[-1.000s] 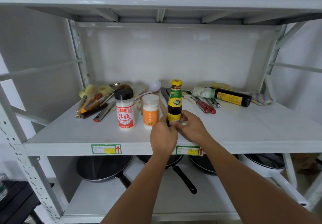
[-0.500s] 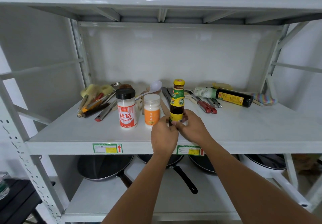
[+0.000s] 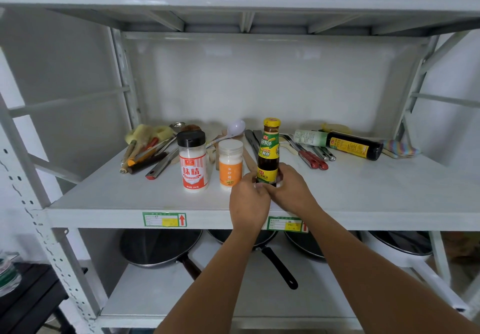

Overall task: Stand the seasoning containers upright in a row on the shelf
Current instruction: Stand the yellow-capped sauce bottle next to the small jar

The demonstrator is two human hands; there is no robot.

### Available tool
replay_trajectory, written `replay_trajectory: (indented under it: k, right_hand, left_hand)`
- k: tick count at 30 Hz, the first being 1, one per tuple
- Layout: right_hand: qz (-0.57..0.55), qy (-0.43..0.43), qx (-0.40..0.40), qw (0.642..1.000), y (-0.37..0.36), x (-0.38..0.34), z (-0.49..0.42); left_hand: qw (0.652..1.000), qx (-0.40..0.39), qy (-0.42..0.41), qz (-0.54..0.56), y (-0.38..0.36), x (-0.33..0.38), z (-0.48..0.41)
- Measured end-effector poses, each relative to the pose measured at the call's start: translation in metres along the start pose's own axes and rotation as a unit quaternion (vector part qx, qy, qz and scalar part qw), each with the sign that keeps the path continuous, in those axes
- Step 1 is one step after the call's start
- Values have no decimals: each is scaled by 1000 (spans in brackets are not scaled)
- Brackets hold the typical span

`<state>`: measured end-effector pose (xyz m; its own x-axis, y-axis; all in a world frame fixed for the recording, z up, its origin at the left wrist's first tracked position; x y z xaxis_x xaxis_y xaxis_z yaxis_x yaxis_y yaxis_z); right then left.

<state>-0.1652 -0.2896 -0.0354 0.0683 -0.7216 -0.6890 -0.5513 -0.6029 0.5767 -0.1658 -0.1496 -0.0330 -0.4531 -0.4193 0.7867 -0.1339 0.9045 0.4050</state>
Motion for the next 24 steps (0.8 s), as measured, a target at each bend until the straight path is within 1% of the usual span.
replay_trajectory:
  k: [5, 10, 12, 17, 24]
  right_hand:
    - [-25, -5, -7, 1000, 2, 3, 0]
    - [31, 13, -8, 999, -1, 0, -2]
    - [27, 11, -14, 999, -1, 0, -2]
    - [0, 14, -22, 1000, 2, -1, 1]
    - [4, 15, -23, 1000, 2, 0, 2]
  left_hand:
    - [1000, 1, 2, -15, -1, 0, -1]
    - [998, -7, 49, -26, -6, -1, -3]
    - [998, -12, 59, -27, -8, -2, -4]
    - [998, -10, 56, -17, -7, -3, -3]
    - [999, 4, 52, -11, -6, -2, -1]
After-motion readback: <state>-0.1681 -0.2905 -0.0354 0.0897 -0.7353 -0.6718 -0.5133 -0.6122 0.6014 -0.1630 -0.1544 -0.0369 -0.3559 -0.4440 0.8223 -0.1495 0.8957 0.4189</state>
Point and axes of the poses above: each hand's wrist, its own z-axis away from the middle knuckle, its own y-axis out of the back of the hand, x = y × z, the point moved 2 cm from there along -z, towards the middle knuckle, and after that the axes turned 2 degrees about x, right-handed, at the moved point
